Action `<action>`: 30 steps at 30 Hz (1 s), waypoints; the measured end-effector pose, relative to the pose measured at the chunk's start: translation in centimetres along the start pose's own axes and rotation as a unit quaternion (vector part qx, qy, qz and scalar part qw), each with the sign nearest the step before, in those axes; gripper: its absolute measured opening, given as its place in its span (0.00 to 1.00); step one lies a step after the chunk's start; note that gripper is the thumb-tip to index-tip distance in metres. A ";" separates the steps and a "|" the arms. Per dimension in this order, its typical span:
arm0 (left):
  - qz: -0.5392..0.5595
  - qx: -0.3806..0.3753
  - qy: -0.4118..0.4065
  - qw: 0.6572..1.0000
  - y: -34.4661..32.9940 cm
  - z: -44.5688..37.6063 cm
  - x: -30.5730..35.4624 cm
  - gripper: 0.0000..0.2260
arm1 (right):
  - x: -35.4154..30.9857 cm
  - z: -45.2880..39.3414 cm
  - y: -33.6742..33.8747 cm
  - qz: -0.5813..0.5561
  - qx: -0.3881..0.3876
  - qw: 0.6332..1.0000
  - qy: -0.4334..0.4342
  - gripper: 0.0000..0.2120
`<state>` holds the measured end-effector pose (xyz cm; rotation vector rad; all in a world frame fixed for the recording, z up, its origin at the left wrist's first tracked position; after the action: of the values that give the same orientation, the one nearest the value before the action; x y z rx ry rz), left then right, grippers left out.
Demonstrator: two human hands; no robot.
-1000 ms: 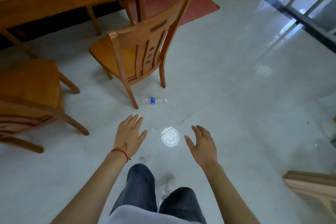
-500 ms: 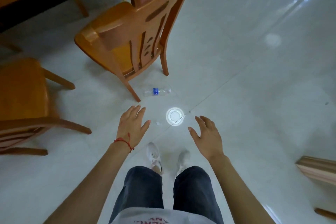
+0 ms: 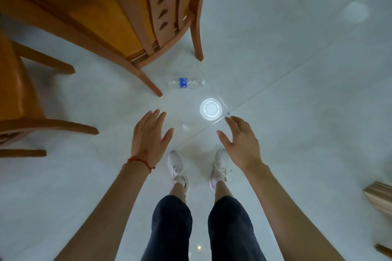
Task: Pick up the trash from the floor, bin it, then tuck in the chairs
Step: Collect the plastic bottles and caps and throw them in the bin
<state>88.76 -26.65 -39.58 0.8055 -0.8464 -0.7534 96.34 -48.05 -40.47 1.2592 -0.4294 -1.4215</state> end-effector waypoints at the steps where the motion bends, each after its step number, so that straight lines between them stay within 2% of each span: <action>1: 0.004 0.002 0.008 1.000 -1.0 -0.4 -0.1 0.23 | 0.6 -0.8 -0.9 0.005 -0.004 1.000 0.010 0.34; 9: 0.017 0.000 0.033 0.999 -11.6 -5.4 -2.0 0.32 | 6.8 -8.1 -8.3 0.042 -0.017 0.995 0.093 0.26; 14: 0.027 -0.015 0.026 0.999 -18.9 -9.9 -3.6 0.34 | 10.9 -12.8 -12.8 0.075 -0.009 0.989 0.130 0.25; 16: 0.033 -0.013 0.019 0.999 -21.5 -11.8 -4.4 0.33 | 12.4 -14.5 -14.9 0.081 0.000 0.987 0.136 0.25; 20: 0.050 0.003 0.020 0.999 -26.9 -15.7 -7.0 0.24 | 15.1 -17.5 -20.2 0.093 0.014 0.984 0.152 0.24; 26: 0.067 0.022 0.028 0.997 -35.5 -19.7 -11.1 0.31 | 19.0 -21.0 -29.3 0.106 0.005 0.978 0.179 0.25; 30: 0.090 0.033 0.057 0.994 -40.6 -21.2 -13.7 0.21 | 20.8 -23.0 -33.8 0.104 0.009 0.976 0.189 0.25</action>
<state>90.77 -28.67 -87.28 0.8106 -0.8321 -0.5182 103.82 -47.25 -85.71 1.4177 -0.3028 -0.9759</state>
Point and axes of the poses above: each hand's wrist, its own z-axis away from the middle knuckle, its own y-axis out of the back of the hand, x = y × z, the point moved 4 cm from there along -z, towards the middle knuckle
